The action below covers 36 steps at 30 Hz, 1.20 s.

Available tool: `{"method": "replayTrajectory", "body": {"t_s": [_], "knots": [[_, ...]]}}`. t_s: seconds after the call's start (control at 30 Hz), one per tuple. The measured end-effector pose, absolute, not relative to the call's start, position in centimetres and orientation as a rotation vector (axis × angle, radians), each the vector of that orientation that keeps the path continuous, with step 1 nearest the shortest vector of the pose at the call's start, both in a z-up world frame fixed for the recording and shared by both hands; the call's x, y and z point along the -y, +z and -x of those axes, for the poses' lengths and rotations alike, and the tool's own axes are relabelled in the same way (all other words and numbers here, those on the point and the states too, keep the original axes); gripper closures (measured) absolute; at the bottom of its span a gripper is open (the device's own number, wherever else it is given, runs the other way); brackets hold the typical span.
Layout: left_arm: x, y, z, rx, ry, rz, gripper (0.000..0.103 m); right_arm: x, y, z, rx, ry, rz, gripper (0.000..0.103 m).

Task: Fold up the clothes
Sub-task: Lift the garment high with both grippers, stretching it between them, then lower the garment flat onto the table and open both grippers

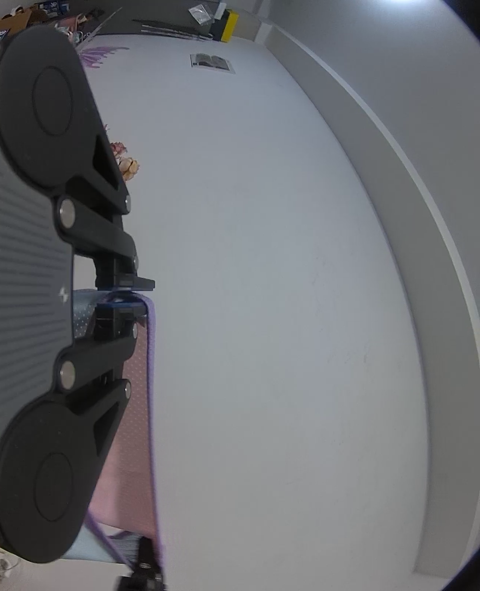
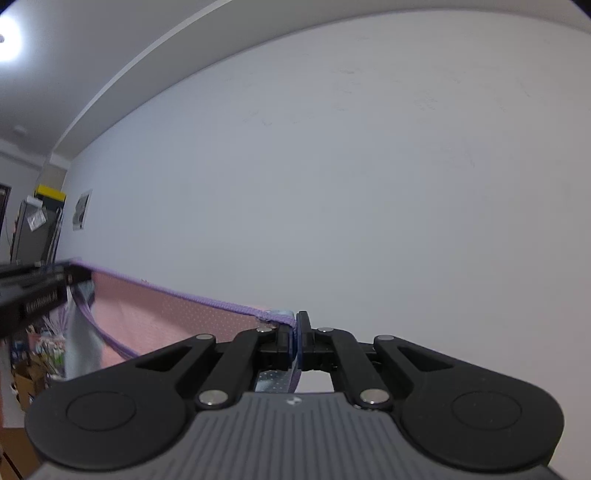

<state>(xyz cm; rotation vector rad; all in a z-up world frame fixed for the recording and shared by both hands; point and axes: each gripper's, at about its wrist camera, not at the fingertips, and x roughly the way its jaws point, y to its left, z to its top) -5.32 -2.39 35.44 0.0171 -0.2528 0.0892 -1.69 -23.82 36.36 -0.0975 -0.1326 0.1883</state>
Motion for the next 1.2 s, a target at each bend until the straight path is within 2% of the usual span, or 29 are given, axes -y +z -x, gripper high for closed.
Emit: {"method": "replayTrajectory", "body": {"t_s": [0.17,0.53,0.73,0.87,1.07,1.2], "knots": [[1.6,35.3,2.1,0.214,0.146,-0.027,0.099,22.1,36.1,-2.5,0.068,0.203,0.084,0.102],[0.0,30.2,-14.4,0.020,0.219,-0.007,0.099,17.2,30.4,-19.8,-0.091,0.161,0.101,0.102],[-1.6,35.6,-18.1,0.171,0.223,0.017,0.099,16.0,34.8,-22.5,0.048,0.152,0.078,0.102],[-1.6,35.3,-16.4,0.255,0.180,-0.005,0.099,16.8,34.2,-21.8,0.101,0.187,0.109,0.102],[-1.7,26.8,-10.8,0.241,0.128,-0.078,0.099,18.8,24.9,-18.0,-0.010,0.337,0.217,0.102],[0.2,17.0,-4.9,0.083,0.108,-0.178,0.099,20.5,14.8,-13.3,-0.192,0.419,0.267,0.102]]}}
